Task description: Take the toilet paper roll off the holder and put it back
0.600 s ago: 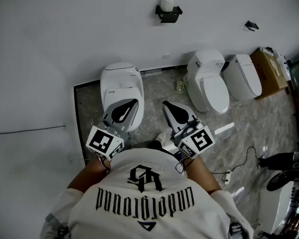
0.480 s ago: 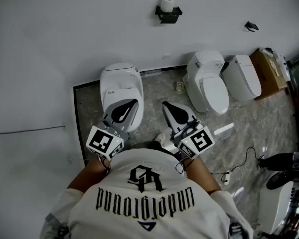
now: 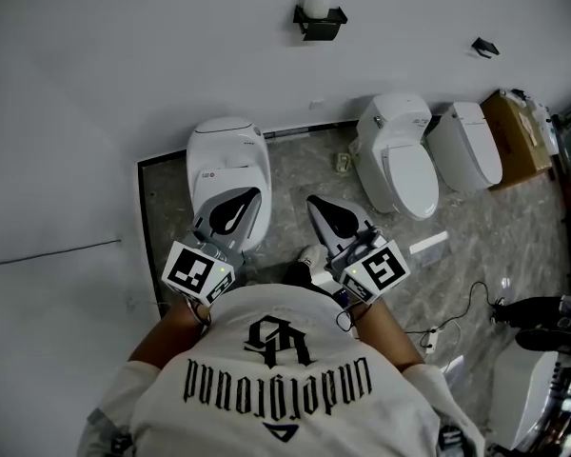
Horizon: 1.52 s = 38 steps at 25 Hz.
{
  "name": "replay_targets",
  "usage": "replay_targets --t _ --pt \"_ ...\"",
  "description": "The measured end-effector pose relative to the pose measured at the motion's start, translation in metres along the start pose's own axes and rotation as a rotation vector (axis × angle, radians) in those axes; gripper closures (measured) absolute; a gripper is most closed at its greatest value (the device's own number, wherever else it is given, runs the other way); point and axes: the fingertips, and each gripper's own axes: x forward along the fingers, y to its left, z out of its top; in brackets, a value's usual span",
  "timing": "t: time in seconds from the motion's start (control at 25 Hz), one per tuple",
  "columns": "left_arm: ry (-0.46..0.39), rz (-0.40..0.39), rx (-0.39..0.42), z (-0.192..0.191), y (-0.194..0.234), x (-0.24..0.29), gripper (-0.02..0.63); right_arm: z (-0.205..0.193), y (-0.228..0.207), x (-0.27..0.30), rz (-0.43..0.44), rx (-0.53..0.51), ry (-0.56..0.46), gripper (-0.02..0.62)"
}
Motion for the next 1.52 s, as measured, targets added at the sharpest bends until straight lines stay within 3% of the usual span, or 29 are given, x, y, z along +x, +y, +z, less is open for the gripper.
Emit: replay_targets --t 0.32,0.76,1.0,1.52 --pt "0.022 0.011 -0.019 -0.013 0.012 0.063 0.594 -0.013 -0.073 0.005 0.015 0.03 0.026 0.583" --pt "0.065 0.01 -0.039 -0.032 0.006 0.203 0.594 -0.016 -0.212 -0.021 0.01 0.079 0.014 0.583" --pt "0.063 0.02 -0.049 -0.036 -0.002 0.268 0.594 -0.01 -0.279 -0.051 -0.021 0.02 0.009 0.583" --pt "0.09 -0.018 -0.061 -0.055 -0.019 0.337 0.594 -0.015 -0.36 -0.094 -0.125 0.027 0.013 0.583"
